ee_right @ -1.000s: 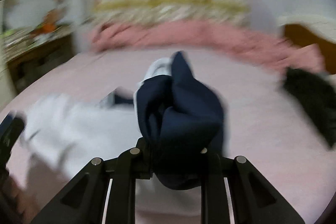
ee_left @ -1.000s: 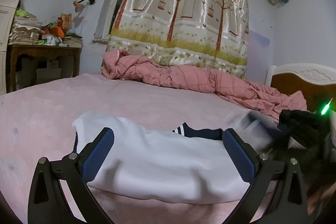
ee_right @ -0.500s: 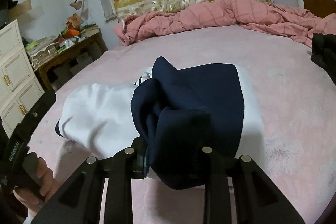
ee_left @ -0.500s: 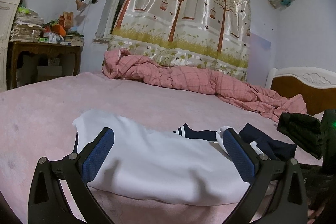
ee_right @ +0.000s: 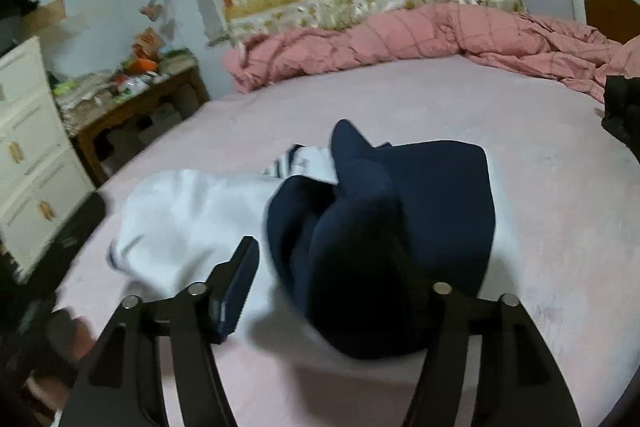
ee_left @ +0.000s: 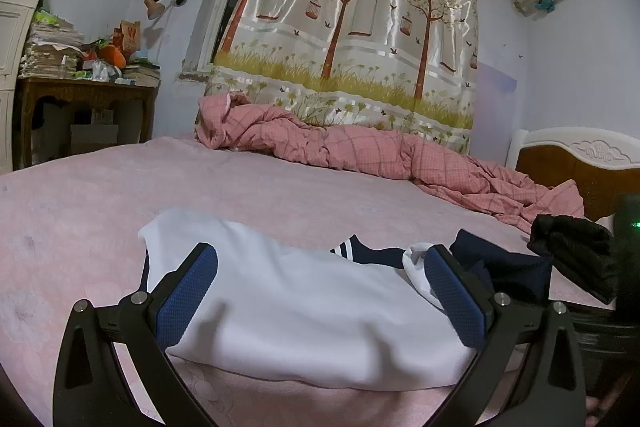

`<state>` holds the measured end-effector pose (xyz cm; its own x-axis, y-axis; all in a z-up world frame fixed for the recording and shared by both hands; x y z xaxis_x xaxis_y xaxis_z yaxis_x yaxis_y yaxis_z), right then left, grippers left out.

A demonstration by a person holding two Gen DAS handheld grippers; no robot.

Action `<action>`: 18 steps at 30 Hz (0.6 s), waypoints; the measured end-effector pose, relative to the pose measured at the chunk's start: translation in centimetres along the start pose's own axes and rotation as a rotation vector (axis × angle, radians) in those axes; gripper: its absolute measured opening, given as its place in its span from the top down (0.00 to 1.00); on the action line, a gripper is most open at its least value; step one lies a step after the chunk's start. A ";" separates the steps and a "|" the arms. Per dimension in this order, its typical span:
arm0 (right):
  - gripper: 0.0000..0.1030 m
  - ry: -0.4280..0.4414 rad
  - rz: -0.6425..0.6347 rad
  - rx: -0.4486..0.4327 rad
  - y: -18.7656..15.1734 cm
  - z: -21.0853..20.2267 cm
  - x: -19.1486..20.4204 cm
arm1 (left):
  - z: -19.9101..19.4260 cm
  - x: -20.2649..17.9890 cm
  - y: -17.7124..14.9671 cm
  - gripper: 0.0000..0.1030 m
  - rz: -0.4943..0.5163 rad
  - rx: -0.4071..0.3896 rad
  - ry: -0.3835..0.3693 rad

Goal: Fold large clothes

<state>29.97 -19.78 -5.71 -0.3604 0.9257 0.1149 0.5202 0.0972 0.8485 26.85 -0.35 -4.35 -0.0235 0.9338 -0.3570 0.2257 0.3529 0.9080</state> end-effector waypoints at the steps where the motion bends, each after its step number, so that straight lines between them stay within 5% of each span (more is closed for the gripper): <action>1: 0.32 0.014 0.003 -0.018 -0.1 -0.9 0.2 | -0.1 -0.1 0.0 0.00 0.007 -0.007 0.007; 5: 0.32 0.000 0.031 -0.103 0.0 -4.8 -0.4 | -0.1 -0.3 -0.1 0.00 0.026 -0.020 0.015; 9: 0.32 -0.130 0.150 -0.215 0.7 -7.5 -4.0 | 0.1 0.0 0.0 0.00 0.012 -0.015 0.017; 12: 0.32 -0.248 0.180 -0.141 1.0 -5.9 -6.5 | 0.1 0.1 -0.1 0.00 0.005 -0.012 0.018; 18: 0.32 -0.143 0.081 0.031 0.3 -0.1 -4.2 | -0.3 0.1 -0.2 0.00 0.021 -0.039 0.039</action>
<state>31.59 -23.68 -5.88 -0.2039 0.9733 0.1059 0.5678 0.0294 0.8227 26.48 -0.35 -4.47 -0.0578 0.9423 -0.3298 0.1887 0.3347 0.9232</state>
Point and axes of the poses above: each gripper's, at about its wrist camera, not at the fingertips, and z roughly the way its jaws point, x to its left, y to its top, the point moved 4 cm from there along z, roughly the way its jaws point, and after that the axes turned 10 degrees about -z, right-handed, at the moved point
